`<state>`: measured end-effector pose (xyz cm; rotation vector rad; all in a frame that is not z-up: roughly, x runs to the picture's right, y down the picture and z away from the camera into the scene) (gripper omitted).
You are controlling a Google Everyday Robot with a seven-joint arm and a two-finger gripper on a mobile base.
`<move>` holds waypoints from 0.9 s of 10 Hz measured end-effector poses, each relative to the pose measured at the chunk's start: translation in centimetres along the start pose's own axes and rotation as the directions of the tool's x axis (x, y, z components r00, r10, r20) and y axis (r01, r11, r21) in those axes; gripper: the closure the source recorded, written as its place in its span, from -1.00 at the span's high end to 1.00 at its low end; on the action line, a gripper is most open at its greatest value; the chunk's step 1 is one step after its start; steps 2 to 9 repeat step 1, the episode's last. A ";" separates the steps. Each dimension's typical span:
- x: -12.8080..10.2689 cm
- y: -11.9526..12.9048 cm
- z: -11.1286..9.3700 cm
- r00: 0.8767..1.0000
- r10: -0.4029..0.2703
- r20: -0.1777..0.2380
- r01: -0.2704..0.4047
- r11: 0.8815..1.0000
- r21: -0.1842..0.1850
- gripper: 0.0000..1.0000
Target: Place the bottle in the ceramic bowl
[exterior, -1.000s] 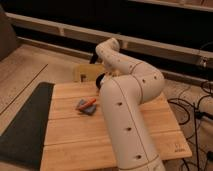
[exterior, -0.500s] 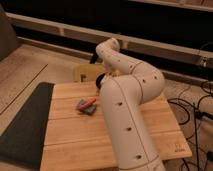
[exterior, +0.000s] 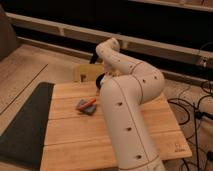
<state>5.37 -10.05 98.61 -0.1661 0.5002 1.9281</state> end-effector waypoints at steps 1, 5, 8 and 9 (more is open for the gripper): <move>0.0 0.0 0.0 1.000 0.000 0.000 0.000 1.000 0.000 0.60; 0.0 0.0 0.0 1.000 0.000 0.000 0.000 1.000 0.000 0.60; 0.0 0.0 0.0 1.000 0.000 0.000 0.000 1.000 0.000 0.60; 0.0 0.0 0.0 1.000 0.000 0.000 0.000 1.000 0.000 0.60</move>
